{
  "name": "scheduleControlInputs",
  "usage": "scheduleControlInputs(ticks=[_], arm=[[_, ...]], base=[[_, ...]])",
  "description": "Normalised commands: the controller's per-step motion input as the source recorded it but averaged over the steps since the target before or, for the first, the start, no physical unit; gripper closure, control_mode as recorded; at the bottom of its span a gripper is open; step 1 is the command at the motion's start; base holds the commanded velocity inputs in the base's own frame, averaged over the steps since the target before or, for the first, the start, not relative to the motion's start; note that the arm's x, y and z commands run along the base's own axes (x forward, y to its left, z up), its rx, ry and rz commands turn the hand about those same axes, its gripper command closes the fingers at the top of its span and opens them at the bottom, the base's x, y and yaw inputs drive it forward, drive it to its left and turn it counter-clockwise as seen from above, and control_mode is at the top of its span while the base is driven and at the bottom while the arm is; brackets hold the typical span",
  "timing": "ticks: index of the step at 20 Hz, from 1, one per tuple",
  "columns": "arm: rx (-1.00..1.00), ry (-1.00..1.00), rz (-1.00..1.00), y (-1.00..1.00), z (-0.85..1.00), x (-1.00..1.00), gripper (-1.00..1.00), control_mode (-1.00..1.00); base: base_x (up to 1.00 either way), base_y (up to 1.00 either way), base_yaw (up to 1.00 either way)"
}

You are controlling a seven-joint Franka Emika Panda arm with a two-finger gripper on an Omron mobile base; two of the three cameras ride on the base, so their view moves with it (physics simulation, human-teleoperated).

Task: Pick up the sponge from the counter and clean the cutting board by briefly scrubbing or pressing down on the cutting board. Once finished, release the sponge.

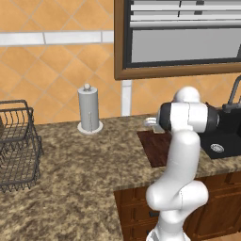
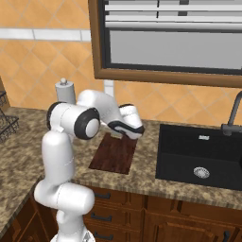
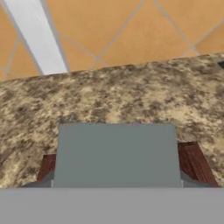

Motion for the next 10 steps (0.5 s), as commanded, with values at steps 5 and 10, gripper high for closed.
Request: scheduleControlInputs(ticks=[5,10], arm=[[0.0,-0.12,0.01,0.0,-0.68,-0.25,1.0,-1.0],[0.0,-0.2,0.01,0.01,-0.82,-0.09,1.0,-1.0]], base=[[0.0,0.0,0.0],[0.0,0.0,0.0]])
